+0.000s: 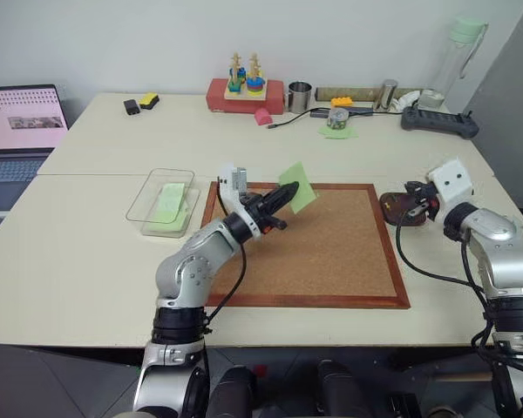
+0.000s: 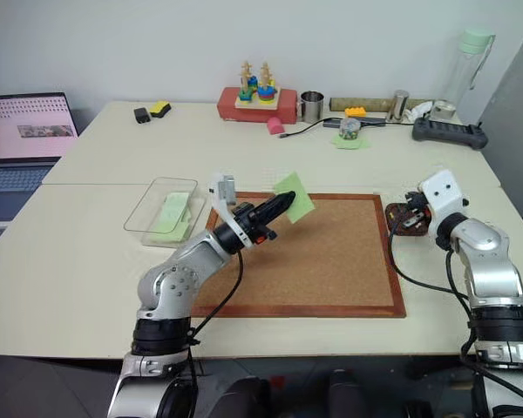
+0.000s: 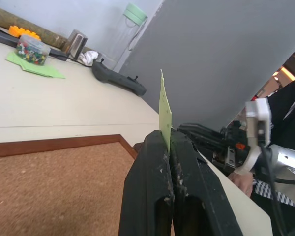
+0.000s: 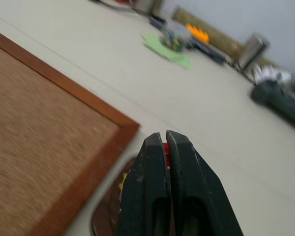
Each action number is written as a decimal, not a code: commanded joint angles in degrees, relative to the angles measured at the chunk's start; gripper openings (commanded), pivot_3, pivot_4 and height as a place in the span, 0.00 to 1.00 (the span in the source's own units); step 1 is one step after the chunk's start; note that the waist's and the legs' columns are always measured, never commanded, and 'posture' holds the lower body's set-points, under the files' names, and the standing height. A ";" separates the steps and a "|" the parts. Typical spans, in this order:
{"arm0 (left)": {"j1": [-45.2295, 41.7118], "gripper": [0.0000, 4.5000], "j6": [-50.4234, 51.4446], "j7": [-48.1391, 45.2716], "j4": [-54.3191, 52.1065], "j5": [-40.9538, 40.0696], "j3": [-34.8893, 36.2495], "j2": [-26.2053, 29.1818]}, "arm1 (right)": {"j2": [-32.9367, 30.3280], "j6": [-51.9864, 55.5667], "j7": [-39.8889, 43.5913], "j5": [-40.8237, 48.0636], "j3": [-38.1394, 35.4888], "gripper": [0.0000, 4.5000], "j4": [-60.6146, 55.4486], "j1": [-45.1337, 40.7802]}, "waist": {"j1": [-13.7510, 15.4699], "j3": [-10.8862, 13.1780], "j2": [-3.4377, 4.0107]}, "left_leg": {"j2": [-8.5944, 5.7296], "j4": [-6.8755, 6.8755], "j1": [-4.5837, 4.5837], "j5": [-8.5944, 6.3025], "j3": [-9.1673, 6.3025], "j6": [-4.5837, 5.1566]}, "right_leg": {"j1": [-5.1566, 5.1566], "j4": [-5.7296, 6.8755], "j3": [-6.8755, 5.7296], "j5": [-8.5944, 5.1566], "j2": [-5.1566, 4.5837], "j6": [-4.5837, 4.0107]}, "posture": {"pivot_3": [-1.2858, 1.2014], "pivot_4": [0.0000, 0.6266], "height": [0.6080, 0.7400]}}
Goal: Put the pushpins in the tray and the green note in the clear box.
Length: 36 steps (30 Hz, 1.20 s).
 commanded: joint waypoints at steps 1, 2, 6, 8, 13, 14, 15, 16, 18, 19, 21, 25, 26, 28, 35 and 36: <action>-0.58 0.00 0.23 1.39 -3.09 -1.44 0.62 -0.04 | 1.31 2.48 -1.25 1.13 -1.01 0.00 4.14 -2.52 | -0.01 0.00 0.00 | 0.00 0.03 0.00 0.00 0.01 0.00 | 0.00 0.00 0.00 0.01 0.01 0.00 | 0.52 0.24 1.00; -0.72 0.00 0.15 1.56 -2.89 -1.44 0.69 -0.07 | 1.62 2.68 -1.20 1.21 -0.90 0.00 5.00 -2.97 | -0.01 0.00 0.00 | 0.00 0.03 -0.01 0.00 0.01 0.00 | 0.00 0.00 0.00 0.01 0.02 0.00 | 0.52 0.24 1.00; -0.80 0.00 0.02 1.88 -3.04 -1.58 0.40 -0.09 | 2.23 2.90 -1.09 1.18 -0.67 0.00 7.55 -4.29 | -0.05 0.00 0.00 | -0.03 0.03 0.00 0.00 0.03 0.00 | 0.01 -0.01 0.00 0.02 0.03 0.00 | 0.52 0.24 1.00; -0.68 0.00 0.00 2.00 -3.38 -1.69 0.34 -0.12 | 2.43 3.32 -1.07 1.33 -0.85 0.10 8.22 -4.61 | -0.04 0.00 0.00 | -0.02 0.02 -0.01 0.00 0.02 0.00 | 0.01 -0.01 0.00 0.02 0.03 0.00 | 0.52 0.24 1.00; -0.83 0.00 -0.94 2.33 -3.39 -1.54 0.93 0.17 | 2.81 4.13 -1.26 2.32 -1.83 0.31 7.18 -4.83 | -0.04 0.00 0.00 | -0.03 0.02 -0.01 0.00 0.02 0.00 | 0.01 -0.02 0.00 0.02 0.03 0.00 | 0.52 0.24 1.00; -0.96 0.00 -1.30 2.44 -3.44 -1.48 1.16 0.24 | 2.83 4.51 -1.20 2.68 -2.08 0.38 6.45 -4.87 | -0.04 0.00 0.00 | -0.03 0.02 -0.01 0.00 0.02 0.00 | 0.01 -0.02 0.00 0.02 0.03 0.00 | 0.52 0.24 1.00; -1.08 0.00 -1.59 2.59 -3.48 -1.41 1.34 0.31 | 2.73 4.71 -1.08 2.88 -2.11 0.43 5.87 -4.86 | -0.05 0.00 0.00 | -0.03 0.02 -0.01 0.00 0.02 0.00 | 0.01 -0.02 0.00 0.02 0.03 0.00 | 0.52 0.24 1.00; -1.24 0.00 -1.95 2.74 -3.57 -1.23 1.55 0.47 | 2.63 5.20 -0.99 3.17 -2.18 0.47 5.09 -4.84 | -0.05 0.00 0.00 | -0.03 0.02 -0.01 0.00 0.02 0.00 | 0.01 -0.01 0.00 0.02 0.04 0.00 | 0.52 0.24 1.00; -1.64 0.00 -2.21 3.07 -4.15 -1.50 2.39 0.96 | 2.21 6.51 -0.55 3.90 -2.33 0.59 3.46 -4.87 | -0.06 0.00 0.00 | -0.03 0.02 -0.01 0.00 0.02 0.00 | 0.01 -0.01 0.00 0.02 0.05 0.01 | 0.52 0.24 1.00; -1.72 0.00 -2.26 3.15 -4.30 -1.62 2.59 1.09 | 2.13 6.91 -0.45 4.07 -2.42 0.63 3.02 -4.86 | -0.10 0.00 0.00 | -0.03 0.02 -0.01 0.00 0.02 0.00 | 0.01 -0.01 0.00 0.02 0.05 0.00 | 0.52 0.24 1.00; -1.69 0.00 -2.34 3.23 -5.16 -1.39 2.97 2.10 | 1.70 8.48 -0.25 4.74 -2.99 0.73 1.93 -5.13 | -0.10 0.00 0.00 | -0.02 0.02 -0.01 0.00 0.02 0.00 | 0.01 -0.02 0.00 0.02 0.07 0.01 | 0.52 0.24 1.00; -1.45 0.00 -2.10 3.96 -6.67 -1.99 3.97 3.72 | 0.64 9.65 0.05 5.66 -3.44 0.89 1.39 -6.07 | -0.06 0.00 0.00 | -0.01 0.02 -0.01 0.00 0.01 0.00 | 0.01 -0.02 0.00 0.02 0.06 0.01 | 0.52 0.24 1.00; -1.41 0.00 -2.14 4.08 -6.85 -2.00 4.20 3.94 | 0.40 9.31 -0.16 5.42 -3.40 0.89 1.86 -6.30 | -0.06 0.00 0.00 | -0.02 0.02 -0.01 0.00 0.01 0.00 | 0.01 -0.02 0.00 0.02 0.06 0.01 | 0.52 0.24 1.00; -1.33 0.00 -2.29 4.23 -6.92 -1.94 4.40 4.21 | 0.02 8.02 -0.71 4.49 -2.96 0.89 3.28 -6.50 | -0.06 0.00 0.00 | -0.02 0.02 -0.01 0.00 0.01 0.00 | 0.01 -0.02 0.00 0.02 0.06 0.01 | 0.52 0.24 1.00; -1.18 0.00 -2.71 4.31 -6.66 -1.29 4.38 4.42 | 0.34 2.25 -3.17 1.42 -1.17 0.89 8.24 -6.84 | -0.07 0.00 0.00 | -0.02 0.02 -0.01 0.00 0.02 0.00 | 0.01 -0.03 0.00 0.02 0.06 0.01 | 0.52 0.24 1.00; -1.16 0.00 -2.78 4.32 -6.63 -1.21 4.33 4.43 | 0.48 1.08 -3.54 0.81 -0.80 0.89 9.03 -6.89 | -0.08 0.00 0.00 | -0.02 0.02 -0.01 0.00 0.02 0.00 | 0.01 -0.02 0.00 0.02 0.07 0.01 | 0.52 0.24 1.00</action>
